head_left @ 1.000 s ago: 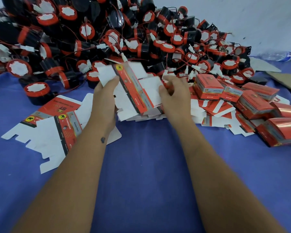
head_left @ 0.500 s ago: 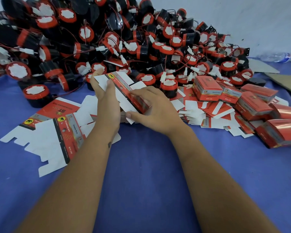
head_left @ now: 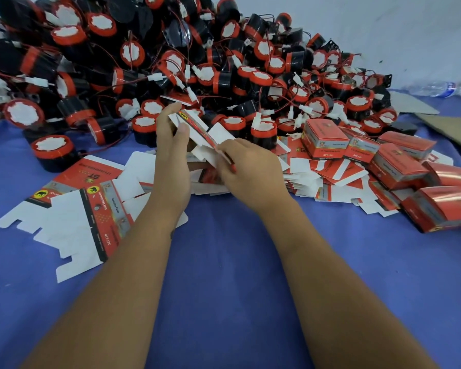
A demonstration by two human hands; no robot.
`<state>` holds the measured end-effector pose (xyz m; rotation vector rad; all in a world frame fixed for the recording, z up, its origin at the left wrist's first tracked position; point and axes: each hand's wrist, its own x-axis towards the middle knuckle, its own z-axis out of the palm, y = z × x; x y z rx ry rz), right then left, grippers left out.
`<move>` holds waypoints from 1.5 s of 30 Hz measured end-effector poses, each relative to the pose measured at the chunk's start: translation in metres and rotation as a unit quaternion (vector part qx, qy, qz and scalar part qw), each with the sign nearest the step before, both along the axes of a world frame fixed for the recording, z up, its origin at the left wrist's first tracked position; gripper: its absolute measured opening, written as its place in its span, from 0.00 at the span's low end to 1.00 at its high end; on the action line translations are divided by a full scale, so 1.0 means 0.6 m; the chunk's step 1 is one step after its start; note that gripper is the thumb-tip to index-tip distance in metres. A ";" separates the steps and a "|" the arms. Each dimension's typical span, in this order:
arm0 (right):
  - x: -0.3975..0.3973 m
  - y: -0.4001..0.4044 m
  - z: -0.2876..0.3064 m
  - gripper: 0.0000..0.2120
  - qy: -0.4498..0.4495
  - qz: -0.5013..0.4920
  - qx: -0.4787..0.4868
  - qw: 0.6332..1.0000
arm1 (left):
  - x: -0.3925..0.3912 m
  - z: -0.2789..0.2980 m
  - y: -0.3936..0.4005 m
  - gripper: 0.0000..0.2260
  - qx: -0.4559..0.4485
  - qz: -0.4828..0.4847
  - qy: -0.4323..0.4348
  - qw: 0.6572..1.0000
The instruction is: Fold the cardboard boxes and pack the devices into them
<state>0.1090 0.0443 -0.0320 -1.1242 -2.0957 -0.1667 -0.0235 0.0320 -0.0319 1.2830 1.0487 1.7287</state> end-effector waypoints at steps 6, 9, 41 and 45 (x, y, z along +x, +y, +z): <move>0.022 0.012 0.011 0.09 0.334 -0.068 -0.063 0.938 | -0.003 -0.016 0.001 0.33 0.061 -0.063 0.212 0.973; 0.041 0.022 0.017 0.09 0.506 -0.068 -0.120 0.851 | 0.000 -0.024 0.003 0.42 0.084 -0.072 0.361 0.926; 0.000 0.006 0.023 0.13 0.423 0.084 -0.276 0.859 | 0.016 -0.008 0.019 0.12 -0.060 -0.118 -0.137 0.982; 0.001 0.008 0.022 0.14 0.420 0.084 -0.274 0.861 | 0.009 -0.006 0.024 0.25 -0.075 -0.143 -0.226 0.961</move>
